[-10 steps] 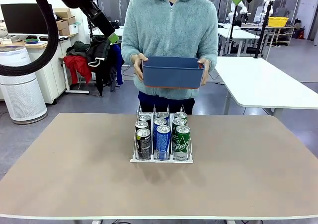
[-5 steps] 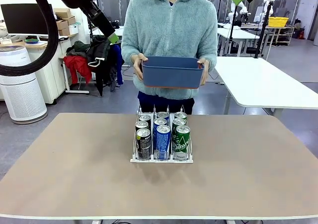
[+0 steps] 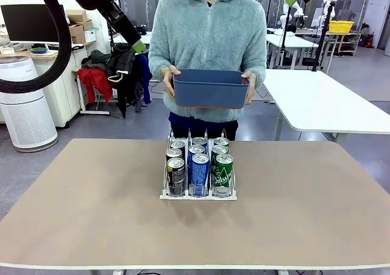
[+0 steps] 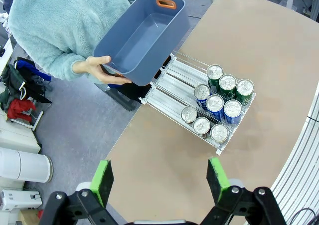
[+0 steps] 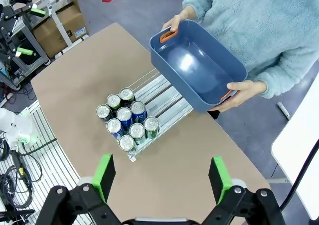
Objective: Fill the beverage cans into the dispenser.
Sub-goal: Place the picked Sprite in the line of the Automatic Can Dispenser with the same cans.
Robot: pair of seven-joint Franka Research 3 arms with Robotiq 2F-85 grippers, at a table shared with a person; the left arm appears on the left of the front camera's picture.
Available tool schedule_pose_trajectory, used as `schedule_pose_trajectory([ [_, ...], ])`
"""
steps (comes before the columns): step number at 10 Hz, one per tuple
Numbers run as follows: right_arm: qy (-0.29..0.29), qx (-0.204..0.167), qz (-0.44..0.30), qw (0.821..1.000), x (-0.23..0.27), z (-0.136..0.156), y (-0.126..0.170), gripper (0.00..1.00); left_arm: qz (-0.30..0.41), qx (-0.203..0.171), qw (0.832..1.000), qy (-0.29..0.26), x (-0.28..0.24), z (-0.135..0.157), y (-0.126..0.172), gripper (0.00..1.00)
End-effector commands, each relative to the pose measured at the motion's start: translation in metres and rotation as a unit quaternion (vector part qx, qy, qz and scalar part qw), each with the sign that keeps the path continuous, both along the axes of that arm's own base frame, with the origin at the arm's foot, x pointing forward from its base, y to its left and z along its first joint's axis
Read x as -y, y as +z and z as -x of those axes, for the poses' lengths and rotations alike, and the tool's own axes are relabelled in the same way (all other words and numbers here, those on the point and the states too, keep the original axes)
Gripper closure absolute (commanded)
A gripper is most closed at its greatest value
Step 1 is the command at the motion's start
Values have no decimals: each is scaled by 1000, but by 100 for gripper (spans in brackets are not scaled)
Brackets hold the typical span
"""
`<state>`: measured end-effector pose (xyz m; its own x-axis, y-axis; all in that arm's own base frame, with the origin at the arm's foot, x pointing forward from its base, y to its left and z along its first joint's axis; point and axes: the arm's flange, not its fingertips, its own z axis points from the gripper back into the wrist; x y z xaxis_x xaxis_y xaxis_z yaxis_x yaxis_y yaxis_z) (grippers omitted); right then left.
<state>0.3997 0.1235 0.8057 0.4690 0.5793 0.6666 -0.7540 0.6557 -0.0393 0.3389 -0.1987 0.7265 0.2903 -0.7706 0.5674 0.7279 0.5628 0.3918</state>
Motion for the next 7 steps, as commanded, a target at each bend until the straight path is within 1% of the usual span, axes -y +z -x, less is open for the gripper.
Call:
schedule_pose_trajectory([
  [1,0,-1,-3,1000,0,-1,0,0,1,-5,1000,2,0,0,0,0],
  [7,0,-1,-3,1000,0,-1,0,0,1,-5,1000,2,0,0,0,0],
])
